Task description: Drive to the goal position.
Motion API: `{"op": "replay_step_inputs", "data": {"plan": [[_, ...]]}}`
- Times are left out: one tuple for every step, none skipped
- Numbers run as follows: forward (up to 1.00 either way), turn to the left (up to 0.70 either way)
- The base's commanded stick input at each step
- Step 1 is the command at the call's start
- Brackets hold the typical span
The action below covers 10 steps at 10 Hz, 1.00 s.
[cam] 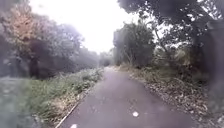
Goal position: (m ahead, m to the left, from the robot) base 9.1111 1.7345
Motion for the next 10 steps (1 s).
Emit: {"op": "replay_step_inputs", "data": {"plan": [[0.6, 0.0], [0.6, 0.0], [0.6, -0.03], [0.6, -0.06], [0.6, -0.1], [0.6, -0.12], [0.6, -0.12], [0.6, -0.06], [0.6, 0.0], [0.6, 0.0]]}}
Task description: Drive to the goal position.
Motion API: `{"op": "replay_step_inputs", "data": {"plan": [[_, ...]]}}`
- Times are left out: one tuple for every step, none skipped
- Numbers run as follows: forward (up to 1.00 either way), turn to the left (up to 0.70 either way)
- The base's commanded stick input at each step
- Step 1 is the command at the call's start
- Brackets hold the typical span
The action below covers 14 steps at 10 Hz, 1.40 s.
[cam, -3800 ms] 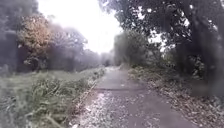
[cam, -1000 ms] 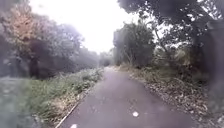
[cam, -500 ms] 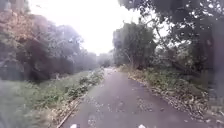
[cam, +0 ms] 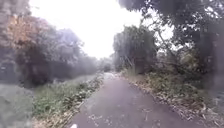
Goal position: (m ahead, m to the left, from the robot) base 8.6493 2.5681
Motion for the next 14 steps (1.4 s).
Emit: {"op": "replay_step_inputs", "data": {"plan": [[0.6, 0.0], [0.6, 0.0], [0.6, 0.0], [0.6, 0.0], [0.6, 0.0], [0.6, 0.0], [0.6, 0.0], [0.6, 0.0], [0.6, 0.0], [0.6, 0.0], [0.6, 0.0], [0.6, 0.0], [0.6, 0.0], [0.6, 0.0]]}}
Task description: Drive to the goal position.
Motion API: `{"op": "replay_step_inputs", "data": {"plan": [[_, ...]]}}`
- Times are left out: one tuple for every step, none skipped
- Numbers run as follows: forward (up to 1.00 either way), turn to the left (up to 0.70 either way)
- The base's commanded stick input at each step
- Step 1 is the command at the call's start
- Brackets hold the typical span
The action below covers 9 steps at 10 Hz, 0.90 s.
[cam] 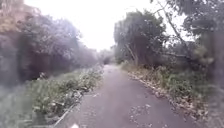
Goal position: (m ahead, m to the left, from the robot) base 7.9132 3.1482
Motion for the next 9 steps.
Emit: {"op": "replay_step_inputs", "data": {"plan": [[0.6, 0.0], [0.6, -0.08], [0.6, -0.11], [0.6, -0.12], [0.6, -0.11], [0.6, -0.07], [0.6, -0.03], [0.6, 0.0], [0.6, 0.0]]}}
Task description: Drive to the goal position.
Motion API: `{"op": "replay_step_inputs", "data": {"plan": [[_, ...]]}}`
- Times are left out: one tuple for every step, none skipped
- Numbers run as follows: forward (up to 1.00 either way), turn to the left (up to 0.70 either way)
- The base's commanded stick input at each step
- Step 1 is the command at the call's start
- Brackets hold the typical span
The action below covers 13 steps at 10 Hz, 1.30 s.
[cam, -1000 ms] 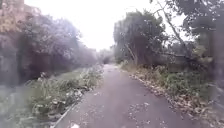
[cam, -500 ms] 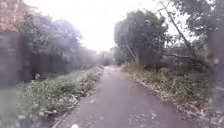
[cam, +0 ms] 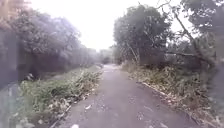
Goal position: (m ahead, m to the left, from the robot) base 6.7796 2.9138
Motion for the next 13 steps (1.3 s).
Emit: {"op": "replay_step_inputs", "data": {"plan": [[0.6, 0.0], [0.6, 0.0], [0.6, -0.02], [0.6, -0.05], [0.6, -0.08], [0.6, -0.1], [0.6, -0.12], [0.6, -0.12], [0.6, -0.1], [0.6, -0.08], [0.6, -0.05], [0.6, -0.03], [0.6, -0.01]]}}
